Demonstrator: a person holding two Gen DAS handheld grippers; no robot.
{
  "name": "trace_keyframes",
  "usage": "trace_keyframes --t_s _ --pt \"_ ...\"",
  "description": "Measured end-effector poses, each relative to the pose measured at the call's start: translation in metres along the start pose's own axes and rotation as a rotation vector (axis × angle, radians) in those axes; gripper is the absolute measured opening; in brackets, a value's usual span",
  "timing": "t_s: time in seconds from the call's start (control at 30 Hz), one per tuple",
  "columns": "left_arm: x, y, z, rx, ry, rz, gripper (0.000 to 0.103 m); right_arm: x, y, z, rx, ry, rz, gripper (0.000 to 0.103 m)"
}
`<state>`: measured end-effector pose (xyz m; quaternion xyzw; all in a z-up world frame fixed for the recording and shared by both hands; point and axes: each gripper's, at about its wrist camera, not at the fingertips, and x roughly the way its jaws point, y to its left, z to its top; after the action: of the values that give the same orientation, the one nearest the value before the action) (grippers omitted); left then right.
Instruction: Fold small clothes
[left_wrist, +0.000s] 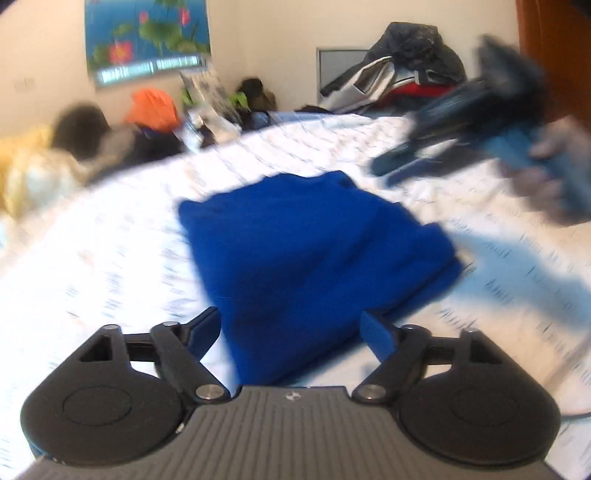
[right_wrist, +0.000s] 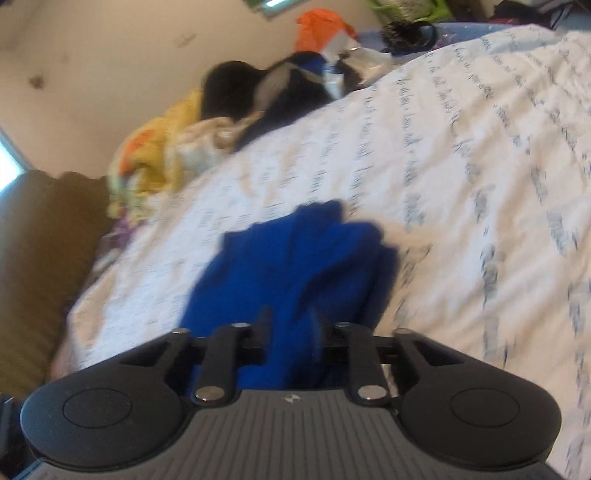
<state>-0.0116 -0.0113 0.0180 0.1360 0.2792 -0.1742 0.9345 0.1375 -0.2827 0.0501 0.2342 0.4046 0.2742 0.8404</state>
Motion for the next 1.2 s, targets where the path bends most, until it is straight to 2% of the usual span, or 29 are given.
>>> trace_keyframes --t_s 0.03,0.13,0.23,0.27,0.3,0.33,0.37,0.47,0.53,0.57,0.63,0.7,0.73,0.77,0.8,0.83,0.87,0.9,0.93,0.97,1.0,1.03,1.1,1.17,1.2 --pt "0.0 -0.001 -0.002 0.03 -0.001 0.015 0.082 -0.011 0.0 -0.01 0.019 0.0 0.016 0.048" --pt "0.01 -0.001 -0.006 0.065 0.033 0.028 0.082 -0.021 -0.001 -0.033 0.04 0.052 0.018 0.049" --pt "0.019 0.0 -0.005 0.038 0.062 0.025 0.082 -0.009 0.005 -0.045 0.024 0.124 0.04 0.049" --pt "0.02 0.001 -0.005 0.021 0.066 0.02 0.082 -0.003 0.008 -0.048 0.006 0.15 0.013 0.048" --pt "0.022 0.001 -0.004 0.005 0.072 0.018 0.082 0.003 0.01 -0.051 -0.011 0.172 -0.021 0.044" --pt "0.022 0.002 -0.004 -0.008 0.078 0.02 0.083 0.007 0.014 -0.054 -0.042 0.181 -0.032 0.018" --pt "0.022 0.003 -0.004 -0.014 0.081 0.024 0.085 0.01 0.018 -0.056 -0.072 0.195 -0.027 0.002" --pt "0.018 0.006 -0.006 -0.011 0.086 0.029 0.088 -0.008 0.03 -0.053 -0.129 0.154 -0.011 0.002" --pt "0.016 0.012 -0.008 -0.04 0.096 0.006 0.088 -0.015 0.02 -0.055 -0.124 0.141 -0.053 0.002" --pt "0.015 0.017 -0.009 -0.07 0.102 -0.007 0.088 -0.009 0.011 -0.061 -0.124 0.174 -0.104 0.002" --pt "0.014 0.028 -0.008 -0.16 0.124 -0.037 0.088 -0.013 0.0 -0.068 -0.081 0.159 -0.063 0.003" --pt "0.014 0.05 -0.006 -0.331 0.157 -0.105 0.088 -0.023 0.0 -0.063 -0.005 0.145 -0.041 0.008" --pt "0.015 0.062 -0.006 -0.427 0.171 -0.146 0.088 -0.031 0.0 -0.059 0.018 0.109 -0.014 0.015" --pt "0.017 0.073 -0.006 -0.512 0.182 -0.177 0.088 -0.038 -0.001 -0.055 0.035 0.068 0.016 0.033" --pt "0.019 0.081 -0.006 -0.59 0.188 -0.196 0.087 -0.041 -0.001 -0.051 0.045 0.033 0.03 0.046" --pt "0.022 0.085 -0.004 -0.627 0.195 -0.201 0.086 -0.04 -0.001 -0.046 0.043 0.012 0.017 0.077" --pt "0.024 0.086 0.0 -0.64 0.203 -0.199 0.08 -0.033 -0.001 -0.043 0.035 0.009 -0.007 0.086" --pt "0.027 0.084 0.003 -0.634 0.213 -0.19 0.074 -0.023 -0.004 -0.041 0.028 0.031 -0.028 0.086" --pt "0.03 0.079 0.007 -0.612 0.221 -0.174 0.052 -0.009 -0.006 -0.041 0.037 0.073 -0.039 0.083" --pt "0.032 0.075 0.009 -0.585 0.241 -0.161 0.017 0.003 -0.008 -0.043 0.056 0.108 -0.032 0.047" --pt "0.034 0.072 0.01 -0.571 0.265 -0.159 0.014 0.013 -0.007 -0.046 0.047 0.141 -0.003 0.017" --pt "0.032 0.071 0.01 -0.566 0.26 -0.145 0.015 0.02 -0.002 -0.048 0.013 0.168 -0.016 0.012" --pt "0.026 0.068 0.01 -0.506 0.255 -0.117 0.015 0.013 0.011 -0.051 -0.085 0.139 -0.046 0.011" --pt "0.026 0.067 0.006 -0.467 0.251 -0.117 0.017 0.006 0.005 -0.055 -0.121 0.129 -0.079 0.011" --pt "0.026 0.067 0.005 -0.462 0.243 -0.117 0.017 0.005 -0.003 -0.06 -0.116 0.121 -0.064 0.011"
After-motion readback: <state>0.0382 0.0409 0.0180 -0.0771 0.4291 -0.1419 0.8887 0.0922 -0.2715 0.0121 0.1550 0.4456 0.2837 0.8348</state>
